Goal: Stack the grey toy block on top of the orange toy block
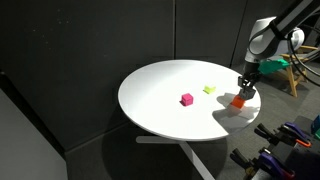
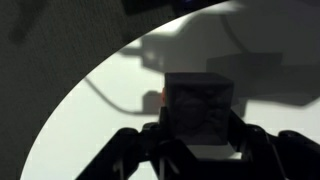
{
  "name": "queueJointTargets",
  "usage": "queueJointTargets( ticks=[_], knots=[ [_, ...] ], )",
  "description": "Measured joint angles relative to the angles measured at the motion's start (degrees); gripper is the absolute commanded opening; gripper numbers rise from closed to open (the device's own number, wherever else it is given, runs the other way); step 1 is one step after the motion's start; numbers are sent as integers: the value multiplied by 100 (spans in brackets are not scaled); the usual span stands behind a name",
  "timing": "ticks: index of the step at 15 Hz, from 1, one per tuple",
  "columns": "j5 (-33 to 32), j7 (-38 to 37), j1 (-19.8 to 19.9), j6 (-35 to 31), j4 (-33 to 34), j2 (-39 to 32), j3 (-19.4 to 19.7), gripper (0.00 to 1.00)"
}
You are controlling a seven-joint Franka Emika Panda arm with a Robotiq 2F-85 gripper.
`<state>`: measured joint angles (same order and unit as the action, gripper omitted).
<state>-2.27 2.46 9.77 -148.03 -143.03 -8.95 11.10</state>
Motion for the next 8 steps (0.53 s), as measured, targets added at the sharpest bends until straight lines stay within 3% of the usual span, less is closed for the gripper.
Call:
queueJointTargets(
  ticks=[8],
  knots=[
    [0, 0, 0, 0, 110, -114, 0, 31]
  ],
)
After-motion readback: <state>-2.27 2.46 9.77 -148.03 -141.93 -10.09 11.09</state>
